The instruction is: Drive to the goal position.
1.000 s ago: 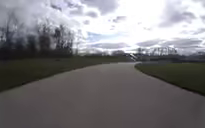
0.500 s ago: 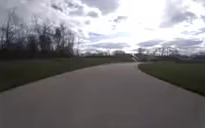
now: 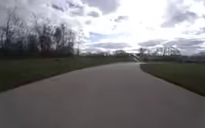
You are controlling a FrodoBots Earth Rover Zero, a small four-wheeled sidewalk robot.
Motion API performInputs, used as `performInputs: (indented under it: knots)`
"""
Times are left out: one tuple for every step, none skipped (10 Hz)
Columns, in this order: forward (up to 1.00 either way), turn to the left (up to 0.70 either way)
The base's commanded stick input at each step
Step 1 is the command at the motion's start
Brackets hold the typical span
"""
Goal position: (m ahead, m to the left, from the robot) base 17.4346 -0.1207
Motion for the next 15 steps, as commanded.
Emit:
performInputs:
  knots:
    - [0.98, -0.01]
    - [0.98, -0.17]
    - [0.98, -0.35]
    - [0.98, -0.39]
    - [0.98, -0.39]
    - [0.98, -0.39]
    - [0.98, -0.33]
    - [0.98, -0.03]
    - [0.98, 0.0]
    - [0.98, 0.0]
    - [0.98, 0.0]
    - [0.98, 0.0]
    - [0.98, 0.0]
    - [0.98, 0.0]
    - [0.98, 0.0]
